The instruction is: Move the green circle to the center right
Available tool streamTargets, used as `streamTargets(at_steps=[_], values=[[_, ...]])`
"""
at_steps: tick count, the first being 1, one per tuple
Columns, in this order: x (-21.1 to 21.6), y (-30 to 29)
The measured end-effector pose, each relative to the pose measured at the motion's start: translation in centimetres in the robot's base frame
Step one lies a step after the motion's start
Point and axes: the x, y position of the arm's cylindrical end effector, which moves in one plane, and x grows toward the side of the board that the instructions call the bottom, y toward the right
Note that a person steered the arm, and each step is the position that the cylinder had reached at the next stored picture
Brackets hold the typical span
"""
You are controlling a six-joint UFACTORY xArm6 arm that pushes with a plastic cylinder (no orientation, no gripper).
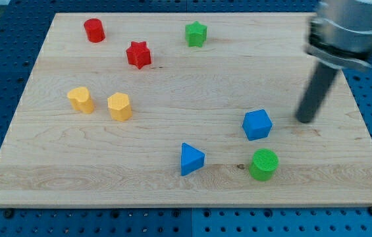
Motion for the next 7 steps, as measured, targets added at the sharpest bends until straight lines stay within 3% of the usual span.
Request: streamTargets(at_steps=[1, 2, 4, 5, 6, 7], values=[[7.6, 2.0], [12.1, -1.7], [12.2, -12.2], [9.7, -12.2], [5.9, -7.5], [4.6, -2.9]])
